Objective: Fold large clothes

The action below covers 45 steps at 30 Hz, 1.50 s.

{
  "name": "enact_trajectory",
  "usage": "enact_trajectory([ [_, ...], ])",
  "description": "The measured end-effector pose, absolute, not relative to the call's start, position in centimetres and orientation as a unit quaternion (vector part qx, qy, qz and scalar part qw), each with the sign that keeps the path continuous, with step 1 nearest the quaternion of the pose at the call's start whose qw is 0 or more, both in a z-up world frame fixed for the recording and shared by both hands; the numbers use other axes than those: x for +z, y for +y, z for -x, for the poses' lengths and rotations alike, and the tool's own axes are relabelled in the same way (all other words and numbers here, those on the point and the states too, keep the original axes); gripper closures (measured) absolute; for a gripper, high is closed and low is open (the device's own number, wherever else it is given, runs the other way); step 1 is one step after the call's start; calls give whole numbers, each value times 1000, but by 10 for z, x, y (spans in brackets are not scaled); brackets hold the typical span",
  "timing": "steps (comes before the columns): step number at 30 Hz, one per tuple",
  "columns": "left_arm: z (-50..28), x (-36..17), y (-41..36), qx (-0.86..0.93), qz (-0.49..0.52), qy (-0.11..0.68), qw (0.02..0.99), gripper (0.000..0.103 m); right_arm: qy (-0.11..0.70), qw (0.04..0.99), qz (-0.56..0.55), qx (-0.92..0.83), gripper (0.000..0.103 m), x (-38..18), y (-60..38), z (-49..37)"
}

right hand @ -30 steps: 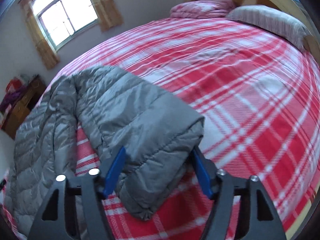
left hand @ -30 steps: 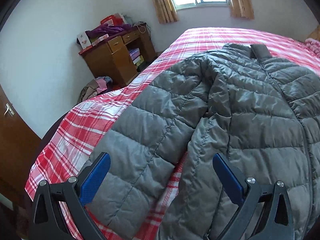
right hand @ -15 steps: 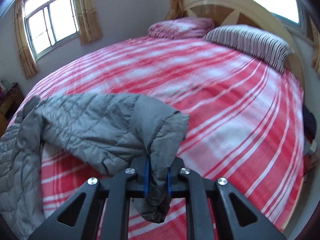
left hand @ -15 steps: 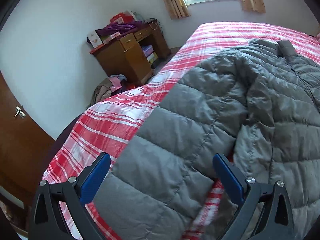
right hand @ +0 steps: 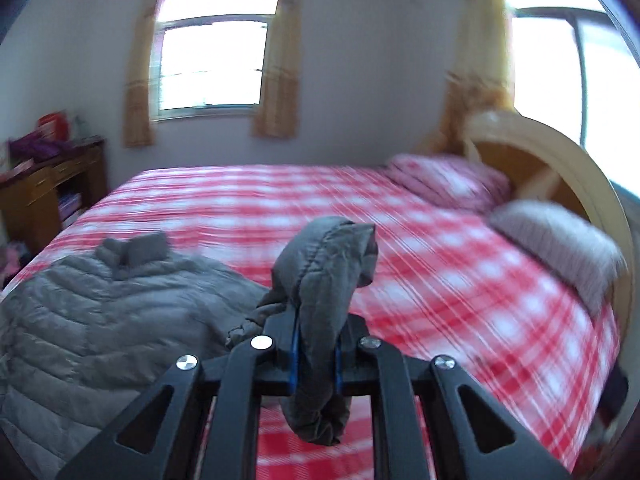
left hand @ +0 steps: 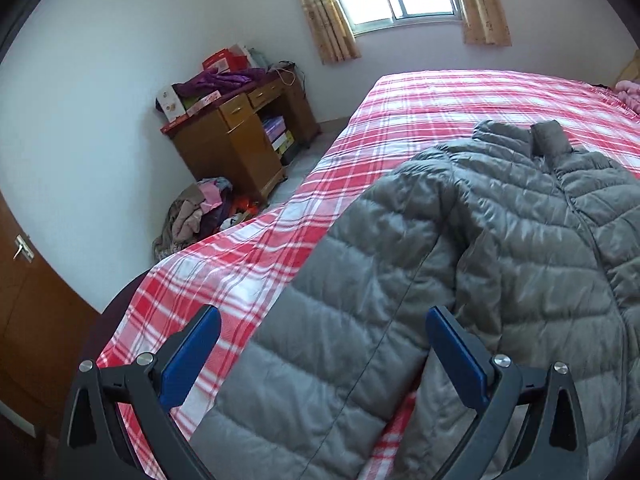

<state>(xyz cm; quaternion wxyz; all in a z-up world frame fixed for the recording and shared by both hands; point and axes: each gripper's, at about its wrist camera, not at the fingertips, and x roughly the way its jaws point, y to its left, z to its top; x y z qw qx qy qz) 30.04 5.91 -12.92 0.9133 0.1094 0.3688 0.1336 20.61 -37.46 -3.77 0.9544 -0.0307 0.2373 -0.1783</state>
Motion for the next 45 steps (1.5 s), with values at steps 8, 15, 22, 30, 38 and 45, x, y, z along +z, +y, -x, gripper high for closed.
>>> enact_trajectory([
  [8,-337,-146,44,113,-81,390,910,1,238,962,114,-73,89,-58,-249,-250],
  [15,-350,-159,35,98,-71,397,910,1,275,952,135,-15,89,-116,-179,-281],
  [22,-353,-166,29,84,-66,407,907,1,332,935,121,26,39,-166,-160,-301],
  [30,-351,-142,4,73,-50,391,916,1,307,942,118,71,23,-134,-171,-243],
  [38,-372,-152,-87,-26,-48,419,907,1,326,934,134,-65,30,-165,-232,-257],
  [45,-399,-188,-138,-63,-77,460,882,93,359,923,111,-78,19,-193,-258,-255],
])
